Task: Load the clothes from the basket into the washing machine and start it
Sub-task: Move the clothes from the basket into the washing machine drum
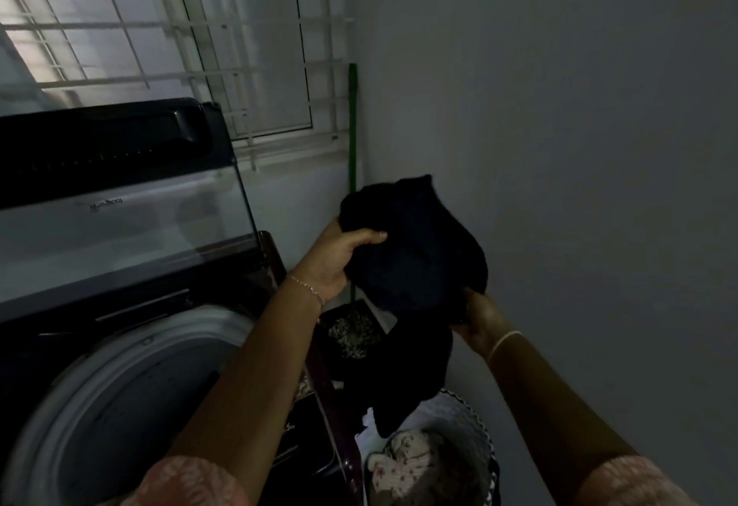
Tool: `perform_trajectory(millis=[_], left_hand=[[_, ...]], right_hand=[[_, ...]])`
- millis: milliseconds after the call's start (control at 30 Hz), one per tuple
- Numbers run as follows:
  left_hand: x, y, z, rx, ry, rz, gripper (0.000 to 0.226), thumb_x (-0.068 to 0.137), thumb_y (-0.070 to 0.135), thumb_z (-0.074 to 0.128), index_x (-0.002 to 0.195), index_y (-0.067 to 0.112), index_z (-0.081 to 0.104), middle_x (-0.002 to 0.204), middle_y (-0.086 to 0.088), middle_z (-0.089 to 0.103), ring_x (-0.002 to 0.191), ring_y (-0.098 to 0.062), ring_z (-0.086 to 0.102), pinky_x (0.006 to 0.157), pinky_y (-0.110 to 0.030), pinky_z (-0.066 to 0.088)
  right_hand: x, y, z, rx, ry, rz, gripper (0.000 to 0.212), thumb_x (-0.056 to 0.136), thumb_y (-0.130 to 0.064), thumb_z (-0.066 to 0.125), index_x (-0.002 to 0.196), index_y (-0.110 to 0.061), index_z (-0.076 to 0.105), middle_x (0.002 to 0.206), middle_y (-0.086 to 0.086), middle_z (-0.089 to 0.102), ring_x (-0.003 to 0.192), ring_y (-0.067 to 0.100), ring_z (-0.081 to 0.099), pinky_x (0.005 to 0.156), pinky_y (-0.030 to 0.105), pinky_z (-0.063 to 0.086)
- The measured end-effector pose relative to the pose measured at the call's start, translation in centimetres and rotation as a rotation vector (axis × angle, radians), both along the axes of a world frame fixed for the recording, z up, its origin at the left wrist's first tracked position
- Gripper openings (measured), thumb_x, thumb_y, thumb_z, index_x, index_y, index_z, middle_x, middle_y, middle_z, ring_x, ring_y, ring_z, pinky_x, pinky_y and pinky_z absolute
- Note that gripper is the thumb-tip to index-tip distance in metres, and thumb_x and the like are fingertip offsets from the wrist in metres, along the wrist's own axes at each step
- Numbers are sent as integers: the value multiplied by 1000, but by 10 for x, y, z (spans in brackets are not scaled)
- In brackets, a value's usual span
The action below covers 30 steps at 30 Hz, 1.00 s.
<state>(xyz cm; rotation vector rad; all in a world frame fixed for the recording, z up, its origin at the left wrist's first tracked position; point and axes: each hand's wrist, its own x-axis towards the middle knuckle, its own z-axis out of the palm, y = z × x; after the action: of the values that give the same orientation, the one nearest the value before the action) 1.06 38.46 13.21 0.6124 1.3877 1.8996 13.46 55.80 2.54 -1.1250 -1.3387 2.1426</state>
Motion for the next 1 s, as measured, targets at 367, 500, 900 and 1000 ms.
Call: perform_trajectory(millis=[367,500,900,1000], left_hand=[[-16,-28,-85,-588,136,-74,87,78,3,73,149,13,24,150,-7,36,128,-20,44,103,-25,36],[-9,-16,-81,-693,321,-66,123,72,24,82,151,14,-11,160,-3,0,146,-19,10,118,-30,15],[43,38,-113,-663,608,-128,163,31,72,82,147,26,-23,158,6,-10,148,-18,1,122,-41,12],[50,42,-121,-529,571,202,157,25,75,80,150,24,-1,156,3,14,145,-15,17,121,-37,18]], right_hand=[[-3,16,69,25,205,46,27,102,-31,38,104,-17,61,89,3,63,77,17,60,63,30,51],[-12,9,89,37,214,35,27,103,-29,37,108,-16,61,91,3,64,79,18,61,50,22,53],[-27,-17,133,-96,355,-54,36,103,-34,31,98,-17,61,87,3,63,69,17,65,44,20,53],[-32,-25,140,-148,404,-48,38,102,-34,30,115,-13,60,88,4,66,76,19,63,48,22,55]])
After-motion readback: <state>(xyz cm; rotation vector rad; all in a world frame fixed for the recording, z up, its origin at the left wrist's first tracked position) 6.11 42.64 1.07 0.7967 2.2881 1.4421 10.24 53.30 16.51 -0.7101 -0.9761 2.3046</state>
